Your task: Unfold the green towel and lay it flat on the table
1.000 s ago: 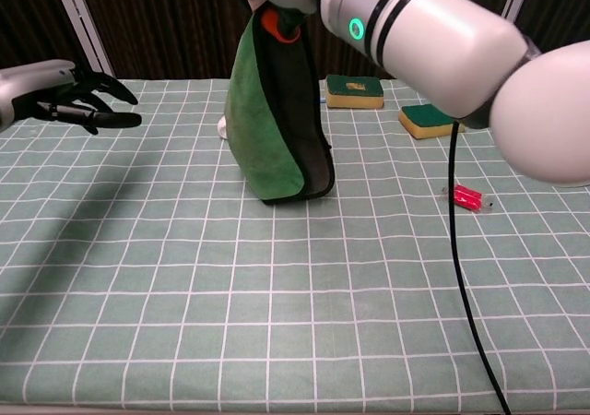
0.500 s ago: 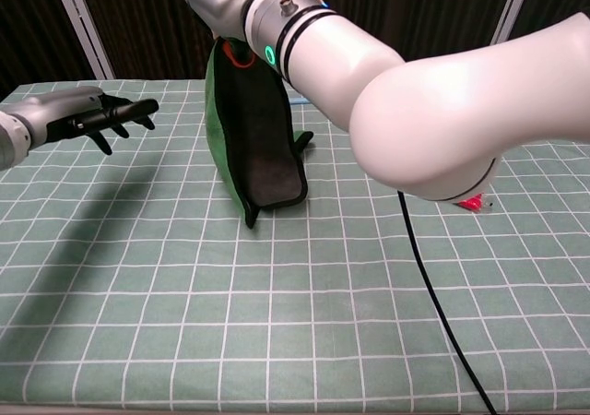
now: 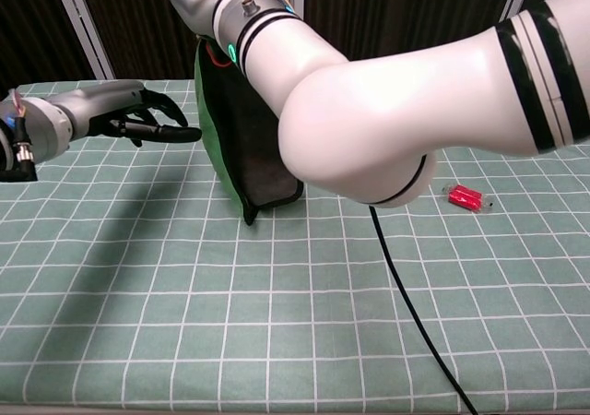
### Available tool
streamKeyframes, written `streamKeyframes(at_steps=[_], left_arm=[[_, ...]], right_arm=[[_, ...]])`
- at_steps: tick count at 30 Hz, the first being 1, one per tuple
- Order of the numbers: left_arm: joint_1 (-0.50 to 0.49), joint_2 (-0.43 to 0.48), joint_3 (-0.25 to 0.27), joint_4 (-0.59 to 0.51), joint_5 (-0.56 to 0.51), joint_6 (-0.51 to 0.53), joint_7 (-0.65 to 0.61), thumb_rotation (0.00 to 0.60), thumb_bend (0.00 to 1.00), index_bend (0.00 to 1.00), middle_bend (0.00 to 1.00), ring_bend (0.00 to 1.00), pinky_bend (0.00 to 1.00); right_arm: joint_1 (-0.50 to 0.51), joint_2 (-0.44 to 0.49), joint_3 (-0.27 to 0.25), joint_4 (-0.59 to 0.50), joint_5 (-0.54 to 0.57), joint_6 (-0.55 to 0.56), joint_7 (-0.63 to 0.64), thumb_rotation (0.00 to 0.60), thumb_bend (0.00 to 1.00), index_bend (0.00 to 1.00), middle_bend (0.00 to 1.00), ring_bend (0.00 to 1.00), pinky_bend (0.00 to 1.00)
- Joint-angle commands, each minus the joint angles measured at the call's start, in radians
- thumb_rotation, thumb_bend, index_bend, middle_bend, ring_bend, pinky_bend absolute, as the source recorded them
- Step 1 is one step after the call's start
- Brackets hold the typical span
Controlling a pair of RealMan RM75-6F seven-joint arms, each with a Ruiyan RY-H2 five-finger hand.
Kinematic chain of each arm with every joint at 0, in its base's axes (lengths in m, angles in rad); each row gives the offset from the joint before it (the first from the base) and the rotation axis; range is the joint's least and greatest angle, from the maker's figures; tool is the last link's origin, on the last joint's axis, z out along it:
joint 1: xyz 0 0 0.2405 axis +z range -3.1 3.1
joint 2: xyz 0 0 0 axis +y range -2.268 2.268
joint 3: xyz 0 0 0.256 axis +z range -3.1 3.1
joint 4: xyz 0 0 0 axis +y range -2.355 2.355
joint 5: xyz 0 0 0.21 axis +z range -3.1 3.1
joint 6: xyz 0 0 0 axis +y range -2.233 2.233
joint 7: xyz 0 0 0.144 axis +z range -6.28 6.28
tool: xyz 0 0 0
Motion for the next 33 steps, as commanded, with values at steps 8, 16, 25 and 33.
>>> streamKeyframes(at_steps=[8, 16, 25, 33], left_arm=[[-0.05, -0.03, 0.002, 0.01, -0.084, 0.003, 0.074, 0.19, 0.0, 0.31, 0.23, 0.24, 0.34], [-0.092, -0.07, 0.009, 0.044, -0.164, 0.02, 0.157, 0.154, 0.0, 0.31, 0.23, 0.24, 0.34], [-0.116, -0.119, 0.013, 0.11, -0.236, 0.021, 0.2, 0.193, 0.01, 0.31, 0.23, 0.24, 0.34], [-0.104, -0.126, 0.009, 0.143, -0.264, -0.006, 0.173, 0.279, 0.1, 0.38, 0.23, 0.24, 0.34]], right_arm=[[0.026, -0.028, 0.028, 0.038, 0.014, 0.036, 0.011, 0.581, 0.51, 0.74, 0.3, 0.1, 0.03], [0.031, -0.035, 0.04, 0.032, 0.024, 0.063, 0.013, 0.576, 0.51, 0.74, 0.29, 0.1, 0.03], [0.004, -0.003, 0.035, -0.029, 0.023, 0.084, 0.026, 0.578, 0.51, 0.74, 0.29, 0.1, 0.03], [-0.061, 0.06, 0.005, -0.132, 0.019, 0.104, 0.058, 0.569, 0.51, 0.74, 0.29, 0.1, 0.03]])
